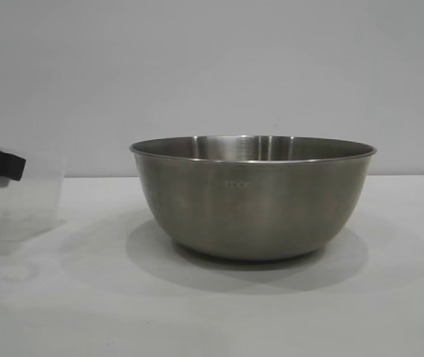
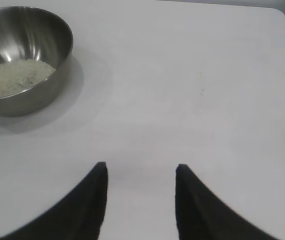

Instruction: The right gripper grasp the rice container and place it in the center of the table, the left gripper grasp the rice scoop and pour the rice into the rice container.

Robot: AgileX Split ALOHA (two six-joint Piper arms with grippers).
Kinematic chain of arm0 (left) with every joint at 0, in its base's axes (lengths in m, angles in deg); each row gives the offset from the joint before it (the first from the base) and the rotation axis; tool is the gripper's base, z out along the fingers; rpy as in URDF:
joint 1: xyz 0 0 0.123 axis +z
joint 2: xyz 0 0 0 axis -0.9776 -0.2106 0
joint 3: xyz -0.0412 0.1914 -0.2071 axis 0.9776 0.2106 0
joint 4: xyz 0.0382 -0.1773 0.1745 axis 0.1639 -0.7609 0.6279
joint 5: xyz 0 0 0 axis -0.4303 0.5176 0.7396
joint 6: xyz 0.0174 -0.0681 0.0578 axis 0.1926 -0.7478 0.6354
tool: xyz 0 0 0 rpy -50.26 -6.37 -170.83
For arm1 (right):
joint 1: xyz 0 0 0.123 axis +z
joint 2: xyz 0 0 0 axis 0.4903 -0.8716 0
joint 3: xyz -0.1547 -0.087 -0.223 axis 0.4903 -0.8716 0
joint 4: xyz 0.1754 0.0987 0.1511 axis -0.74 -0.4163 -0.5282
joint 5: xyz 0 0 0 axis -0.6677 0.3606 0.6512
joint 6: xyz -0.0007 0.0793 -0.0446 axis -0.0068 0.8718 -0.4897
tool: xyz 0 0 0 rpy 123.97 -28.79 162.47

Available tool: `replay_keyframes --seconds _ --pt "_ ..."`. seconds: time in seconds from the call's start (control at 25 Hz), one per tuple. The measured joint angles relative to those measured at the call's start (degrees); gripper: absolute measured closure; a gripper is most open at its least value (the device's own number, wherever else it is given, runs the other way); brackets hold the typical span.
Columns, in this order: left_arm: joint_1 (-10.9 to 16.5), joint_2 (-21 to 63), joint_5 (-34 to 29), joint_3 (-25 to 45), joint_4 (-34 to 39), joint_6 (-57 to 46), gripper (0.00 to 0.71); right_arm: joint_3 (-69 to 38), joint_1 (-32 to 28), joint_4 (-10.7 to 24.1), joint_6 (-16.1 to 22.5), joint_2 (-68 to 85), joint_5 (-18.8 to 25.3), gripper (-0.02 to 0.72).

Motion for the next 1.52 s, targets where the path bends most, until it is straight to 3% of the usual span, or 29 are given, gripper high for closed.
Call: replay_keyframes --seconds 0.04,0.08,0.16,0.2,0.32,0.36,0.52,0.76,0.92,0.96,1.04,1.12,1.32,1.48,1.52 --pt "0.0 0.0 0.0 0.2 0.4 0.0 0.710 0.0 0.0 0.0 0.0 0.0 0.0 0.383" --pt "0.0 0.0 0.0 0.5 0.7 0.0 0.662 0.0 0.0 0.0 0.0 0.0 0.0 0.383" --pt "0.0 0.0 0.0 1.1 1.0 0.0 0.662 0.0 0.0 0.0 0.0 0.0 0.0 0.383" --pt "0.0 0.0 0.0 1.7 1.0 0.0 0.604 0.0 0.0 0.0 0.0 0.0 0.0 0.383" --pt "0.0 0.0 0.0 3.5 1.0 -0.4 0.602 0.0 0.0 0.0 0.0 0.0 0.0 0.383" --pt "0.0 0.0 0.0 4.0 1.0 -1.2 0.560 0.0 0.0 0.0 0.0 0.0 0.0 0.383" --pt "0.0 0.2 0.0 5.9 -0.6 -5.2 0.571 0.0 0.0 0.0 0.0 0.0 0.0 0.383" --pt "0.0 2.5 0.1 9.0 -13.7 -6.1 0.571 0.0 0.0 0.0 0.0 0.0 0.0 0.383" --pt "0.2 2.9 0.2 9.4 -16.3 -6.3 0.571 0.0 0.0 0.0 0.0 0.0 0.0 0.383" --pt "0.6 2.9 0.2 9.4 -15.2 -6.8 0.530 0.0 0.0 0.0 0.0 0.0 0.0 0.383" --pt "2.3 2.9 0.3 9.4 -11.5 -9.0 0.548 0.0 0.0 0.0 0.0 0.0 0.0 0.383" --pt "5.4 2.9 0.3 9.4 -8.6 -11.2 0.506 0.0 0.0 0.0 0.0 0.0 0.0 0.383" --pt "14.1 2.9 0.4 9.4 -0.3 -13.0 0.515 0.0 0.0 0.0 0.0 0.0 0.0 0.383" --pt "15.7 3.5 0.4 9.4 1.9 -11.4 0.515 0.0 0.0 0.0 0.0 0.0 0.0 0.383" --pt "15.7 4.1 0.4 9.4 2.2 -11.3 0.473 0.0 0.0 0.0 0.0 0.0 0.0 0.383"
